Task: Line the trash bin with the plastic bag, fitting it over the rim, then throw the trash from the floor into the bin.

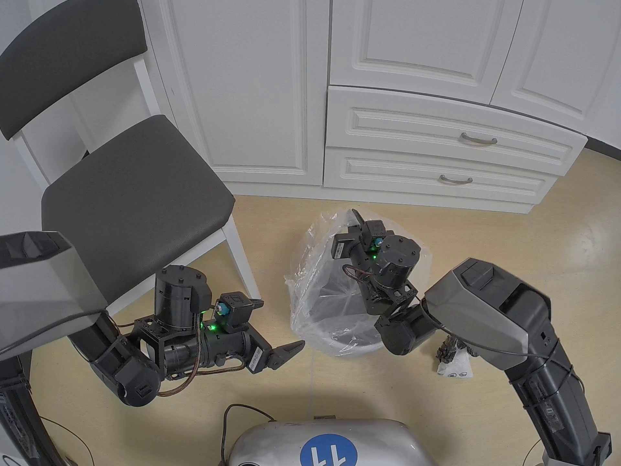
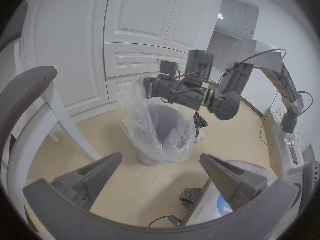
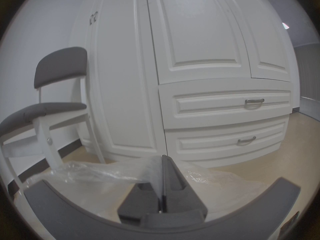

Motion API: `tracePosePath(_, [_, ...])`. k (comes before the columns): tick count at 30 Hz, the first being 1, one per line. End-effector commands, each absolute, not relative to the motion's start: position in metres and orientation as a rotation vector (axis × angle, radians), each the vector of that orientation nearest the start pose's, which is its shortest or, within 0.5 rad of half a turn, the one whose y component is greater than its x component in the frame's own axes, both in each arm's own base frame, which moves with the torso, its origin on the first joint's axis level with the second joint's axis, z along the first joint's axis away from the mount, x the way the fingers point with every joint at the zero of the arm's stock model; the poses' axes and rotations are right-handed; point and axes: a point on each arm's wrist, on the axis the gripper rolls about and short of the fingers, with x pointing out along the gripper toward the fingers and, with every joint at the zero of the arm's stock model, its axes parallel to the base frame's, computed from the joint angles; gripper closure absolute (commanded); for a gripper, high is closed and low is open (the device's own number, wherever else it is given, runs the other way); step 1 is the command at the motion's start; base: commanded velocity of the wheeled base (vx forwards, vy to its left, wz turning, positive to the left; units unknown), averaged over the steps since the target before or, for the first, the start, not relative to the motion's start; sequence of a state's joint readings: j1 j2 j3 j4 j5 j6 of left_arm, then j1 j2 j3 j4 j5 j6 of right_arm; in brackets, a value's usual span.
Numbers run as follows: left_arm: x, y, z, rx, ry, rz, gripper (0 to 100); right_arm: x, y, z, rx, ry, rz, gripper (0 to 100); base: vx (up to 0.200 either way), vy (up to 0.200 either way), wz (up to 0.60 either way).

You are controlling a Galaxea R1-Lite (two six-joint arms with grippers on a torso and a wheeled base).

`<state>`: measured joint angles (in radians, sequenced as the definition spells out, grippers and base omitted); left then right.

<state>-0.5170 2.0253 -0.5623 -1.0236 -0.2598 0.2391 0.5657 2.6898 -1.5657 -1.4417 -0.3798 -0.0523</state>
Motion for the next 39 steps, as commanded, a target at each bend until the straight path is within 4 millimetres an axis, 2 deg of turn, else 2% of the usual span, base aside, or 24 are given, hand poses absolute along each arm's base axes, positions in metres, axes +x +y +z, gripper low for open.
tracePosePath(1, [0.273,-0.165,0.061,0.281,0.337,-0.817,0,0.45,0.283,0.0,0.155,-0.338,0.164,100,0.0,0.0,0.0])
tracePosePath(10, [0.272,-0.169,0.059,0.284,0.336,-0.826,0,0.448,0.295,0.011,0.225,-0.378,0.187,100,0.0,0.0,0.0])
tracePosePath(11, [0.272,-0.169,0.06,0.284,0.334,-0.826,0,0.447,0.295,0.01,0.224,-0.375,0.186,0,0.0,0.0,0.0])
tracePosePath(14, [0.272,-0.169,0.059,0.285,0.337,-0.826,0,0.443,0.293,0.011,0.219,-0.372,0.188,0,0.0,0.0,0.0])
tracePosePath(19, [0.272,-0.175,0.057,0.297,0.338,-0.8,0,0.421,0.287,0.029,0.211,-0.369,0.233,0,0.0,0.0,0.0])
tracePosePath(20, [0.272,-0.179,0.057,0.306,0.335,-0.776,0,0.403,0.282,0.039,0.179,-0.32,0.298,0,0.0,0.0,0.0])
tracePosePath(22, [0.271,-0.183,0.056,0.307,0.336,-0.767,0,0.385,0.273,0.048,0.142,-0.266,0.363,0,0.0,0.0,0.0])
tracePosePath(25, [0.271,-0.183,0.056,0.307,0.336,-0.767,0,0.385,0.273,0.048,0.142,-0.266,0.363,0,0.0,0.0,0.0])
tracePosePath(26, [0.269,-0.196,0.059,0.297,0.324,-0.715,0,0.364,0.254,0.071,0.118,-0.233,0.407,0,0.0,0.0,0.0])
tracePosePath(29, [0.269,-0.207,0.06,0.304,0.311,-0.646,0,0.36,0.242,0.09,0.122,-0.257,0.385,0,0.0,0.0,0.0])
tracePosePath(31, [0.272,-0.22,0.057,0.305,0.304,-0.581,0,0.36,0.224,0.103,0.093,-0.224,0.348,0,0.0,0.0,0.0])
tracePosePath(33, [0.273,-0.223,0.056,0.301,0.302,-0.564,0,0.359,0.219,0.106,0.084,-0.213,0.34,0,0.0,0.0,0.0])
tracePosePath(34, [0.276,-0.235,0.051,0.29,0.299,-0.514,0,0.36,0.198,0.112,0.041,-0.153,0.294,0,0.0,0.0,0.0])
tracePosePath(35, [0.279,-0.24,0.047,0.293,0.3,-0.481,0,0.363,0.187,0.113,0.021,-0.123,0.27,0,0.0,0.0,0.0])
tracePosePath(39, [0.288,-0.251,0.036,0.314,0.294,-0.377,0,0.368,0.162,0.11,-0.023,-0.001,0.21,0,0.0,0.0,0.0])
